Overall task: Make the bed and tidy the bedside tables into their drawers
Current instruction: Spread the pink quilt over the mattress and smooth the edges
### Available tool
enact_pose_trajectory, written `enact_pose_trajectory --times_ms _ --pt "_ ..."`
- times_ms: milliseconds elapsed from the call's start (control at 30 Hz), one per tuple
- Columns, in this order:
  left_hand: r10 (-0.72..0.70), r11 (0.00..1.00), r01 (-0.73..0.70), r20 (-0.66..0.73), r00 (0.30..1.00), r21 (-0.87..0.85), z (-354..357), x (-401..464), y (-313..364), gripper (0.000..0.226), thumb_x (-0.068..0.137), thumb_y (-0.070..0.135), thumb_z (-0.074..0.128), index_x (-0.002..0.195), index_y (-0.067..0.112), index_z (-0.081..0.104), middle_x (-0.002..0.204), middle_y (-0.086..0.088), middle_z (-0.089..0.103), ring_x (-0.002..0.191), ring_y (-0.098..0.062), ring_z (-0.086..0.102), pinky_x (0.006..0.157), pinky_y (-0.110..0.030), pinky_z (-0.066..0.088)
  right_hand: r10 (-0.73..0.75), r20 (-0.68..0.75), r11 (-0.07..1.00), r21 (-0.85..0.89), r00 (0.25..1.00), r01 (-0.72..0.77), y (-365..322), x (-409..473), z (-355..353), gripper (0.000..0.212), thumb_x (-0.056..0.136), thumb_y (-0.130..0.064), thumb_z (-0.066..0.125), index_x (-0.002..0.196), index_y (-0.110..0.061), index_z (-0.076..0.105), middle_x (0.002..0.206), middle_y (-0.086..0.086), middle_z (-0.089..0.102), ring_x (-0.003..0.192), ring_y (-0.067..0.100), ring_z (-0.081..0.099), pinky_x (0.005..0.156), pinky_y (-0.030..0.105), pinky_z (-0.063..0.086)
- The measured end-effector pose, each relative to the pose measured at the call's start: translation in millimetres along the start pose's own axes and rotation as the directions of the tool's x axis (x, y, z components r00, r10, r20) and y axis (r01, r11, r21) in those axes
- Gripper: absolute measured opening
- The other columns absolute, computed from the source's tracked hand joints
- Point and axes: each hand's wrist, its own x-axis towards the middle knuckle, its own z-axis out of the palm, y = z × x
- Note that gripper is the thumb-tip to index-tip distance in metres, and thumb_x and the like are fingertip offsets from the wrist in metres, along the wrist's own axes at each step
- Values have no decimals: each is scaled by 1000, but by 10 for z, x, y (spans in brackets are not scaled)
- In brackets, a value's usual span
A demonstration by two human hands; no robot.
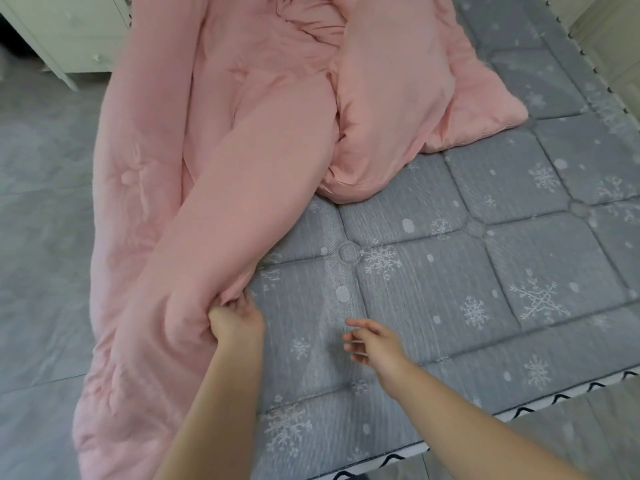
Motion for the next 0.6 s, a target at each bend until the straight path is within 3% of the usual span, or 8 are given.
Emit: enact_pose_trajectory --times_ms 67,133,200,267,333,400,500,600 --pt "-33 999 35 70 997 -31 94 -274 12 24 96 9 39 99 10 63 87 -5 72 91 -18 63 91 -31 52 -11 18 1000 19 1000 11 -20 -39 114 24 96 -2 47 112 -8 65 79 7 67 66 18 61 61 26 47" --pt "-87 996 88 111 990 -5 147 -571 -19 29 95 11 42 115 18 62 99 0 72 97 -18 63 73 -26 56 -14 39 996 92 999 10 -65 -96 233 22 97 -8 49 115 -12 62 84 7 68 72 20 63 65 28 48" --pt "-149 987 144 76 986 70 74 -883 -45 25 95 19 47 115 25 60 108 3 69 99 -17 64 60 -26 56 21 87 973 229 996 -41 -151 -183 363 22 99 -23 51 120 -18 57 99 8 68 85 22 66 74 31 49" --pt "-251 945 236 36 967 228 -74 -1238 -55 13 95 19 50 96 22 63 83 1 70 70 -14 65 47 -20 49 61 161 920 374 985 -118 -296 -255 485 30 98 -41 50 123 -24 50 109 9 66 89 23 66 77 33 51" --pt "-362 865 328 20 932 379 -282 -1581 -9 24 96 15 47 75 20 55 51 3 50 37 -9 44 35 -13 33 20 266 848 506 964 -158 -530 -346 564 46 91 -57 52 124 -25 54 95 8 67 72 20 63 68 32 50" --pt "-459 749 403 -27 888 526 -552 -1764 96 29 96 17 47 68 22 48 44 5 33 29 -8 29 31 -10 23 -64 334 824 549 941 -139 -770 -423 583 61 88 -67 47 123 -20 65 101 9 73 83 23 69 78 34 51" --pt "-534 607 448 -81 842 656 -870 -1765 364 22 95 23 46 73 21 48 50 3 30 30 -8 27 30 -8 21 -45 238 826 555 970 -97 -987 -594 610 60 84 -64 56 121 -17 66 115 11 71 107 26 66 93 39 51" --pt "-321 599 313 -137 937 737 -911 -1679 655 17 99 28 45 91 17 55 62 -3 48 37 -10 44 31 -15 32 -103 -135 866 476 985 155 -940 -802 558 63 66 -35 86 121 -15 60 113 7 70 100 24 67 91 37 54"
